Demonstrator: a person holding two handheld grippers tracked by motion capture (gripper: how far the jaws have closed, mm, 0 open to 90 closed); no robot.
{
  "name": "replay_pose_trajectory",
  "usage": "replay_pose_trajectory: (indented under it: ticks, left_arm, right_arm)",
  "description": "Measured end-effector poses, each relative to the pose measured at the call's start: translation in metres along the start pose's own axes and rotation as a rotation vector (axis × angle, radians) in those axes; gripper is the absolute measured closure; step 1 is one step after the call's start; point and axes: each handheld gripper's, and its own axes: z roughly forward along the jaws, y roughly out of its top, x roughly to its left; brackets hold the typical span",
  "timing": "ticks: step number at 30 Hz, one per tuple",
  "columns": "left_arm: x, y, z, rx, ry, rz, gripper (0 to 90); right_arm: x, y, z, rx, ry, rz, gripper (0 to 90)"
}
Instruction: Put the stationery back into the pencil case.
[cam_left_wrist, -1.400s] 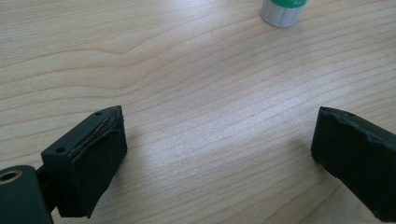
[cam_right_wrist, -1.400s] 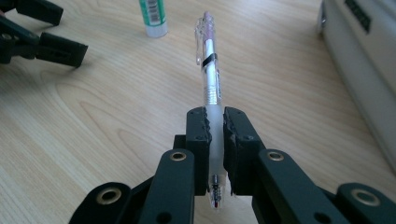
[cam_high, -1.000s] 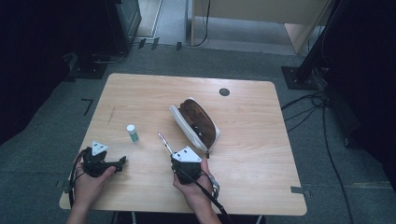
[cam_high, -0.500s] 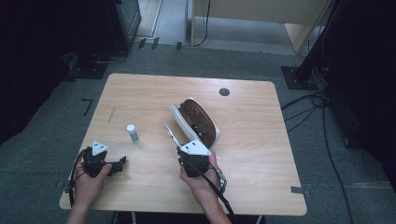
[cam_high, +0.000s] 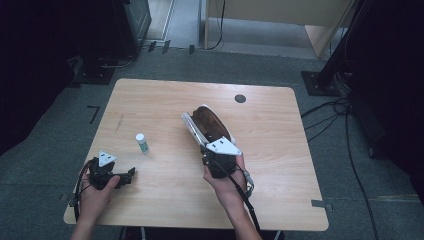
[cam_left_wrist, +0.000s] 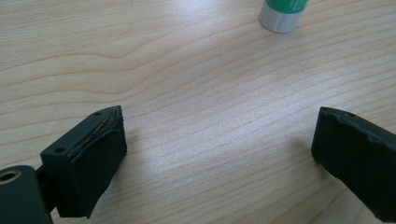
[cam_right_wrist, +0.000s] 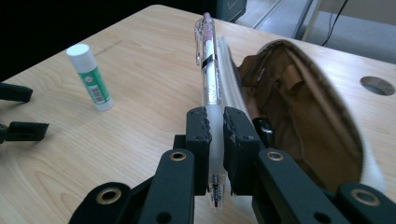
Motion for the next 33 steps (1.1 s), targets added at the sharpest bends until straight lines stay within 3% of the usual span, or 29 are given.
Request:
replay_pose_trajectory:
  ticks: [11,19,33]
  left_arm:
    - [0.0,0.0,0.0,0.0,-0.002,0.003,3.2]
    - [0.0,0.0,0.0,-0.002,-0.002,0.003,3.2]
    - [0.0,0.0,0.0,-0.003,-0.005,0.003,3.2]
  right_arm:
    - [-0.021,0.011,0.0,-0.008,-0.024,-0.008,81.4]
    - [-0.038,0.012,0.01,0.0,-0.035,0.001,81.4]
    - [-0.06,-0.001,0.042,0.084,-0.01,0.04,81.4]
